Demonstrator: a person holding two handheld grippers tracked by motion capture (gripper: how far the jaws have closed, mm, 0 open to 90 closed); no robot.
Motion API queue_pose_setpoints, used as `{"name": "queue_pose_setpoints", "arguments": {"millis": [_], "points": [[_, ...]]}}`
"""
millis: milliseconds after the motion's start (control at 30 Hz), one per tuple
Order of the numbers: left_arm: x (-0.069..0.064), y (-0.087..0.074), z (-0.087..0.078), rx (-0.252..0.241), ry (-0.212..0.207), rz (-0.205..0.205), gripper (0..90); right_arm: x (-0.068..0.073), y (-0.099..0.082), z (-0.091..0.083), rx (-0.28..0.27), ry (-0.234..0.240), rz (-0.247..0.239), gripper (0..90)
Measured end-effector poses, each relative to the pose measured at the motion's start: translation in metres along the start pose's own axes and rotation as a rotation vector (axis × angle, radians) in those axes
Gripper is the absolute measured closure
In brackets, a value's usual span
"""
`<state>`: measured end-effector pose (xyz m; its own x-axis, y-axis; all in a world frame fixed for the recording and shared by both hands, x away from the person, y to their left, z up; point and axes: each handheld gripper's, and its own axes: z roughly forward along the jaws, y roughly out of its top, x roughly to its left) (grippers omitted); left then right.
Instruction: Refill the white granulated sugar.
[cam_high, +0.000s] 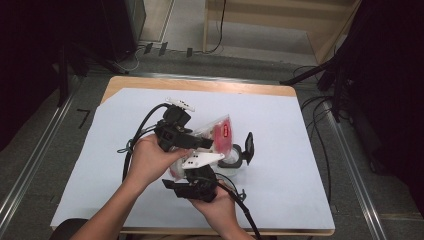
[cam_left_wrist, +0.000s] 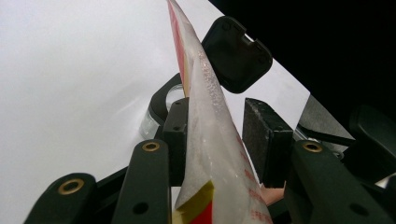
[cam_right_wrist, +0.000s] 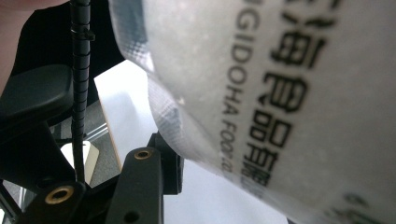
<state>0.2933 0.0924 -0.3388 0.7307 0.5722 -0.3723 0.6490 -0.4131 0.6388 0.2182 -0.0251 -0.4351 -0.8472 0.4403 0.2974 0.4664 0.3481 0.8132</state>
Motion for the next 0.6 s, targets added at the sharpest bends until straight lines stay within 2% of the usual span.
{"name": "queue_pose_setpoints", "arguments": {"millis": [433,600], "points": [[-0.0004,0.0012,0.0014,-0.009,-0.009,0.011,63.8,-0.0010,0.0002,-0.0019,-0.009,0.001,0.005,63.0],[0.0017,0.0012,0.0012,-0.008,-0.016,0.001,63.7,-0.0012,0.0008,-0.0014,-0.006,-0.003,0.003,63.0]]}}
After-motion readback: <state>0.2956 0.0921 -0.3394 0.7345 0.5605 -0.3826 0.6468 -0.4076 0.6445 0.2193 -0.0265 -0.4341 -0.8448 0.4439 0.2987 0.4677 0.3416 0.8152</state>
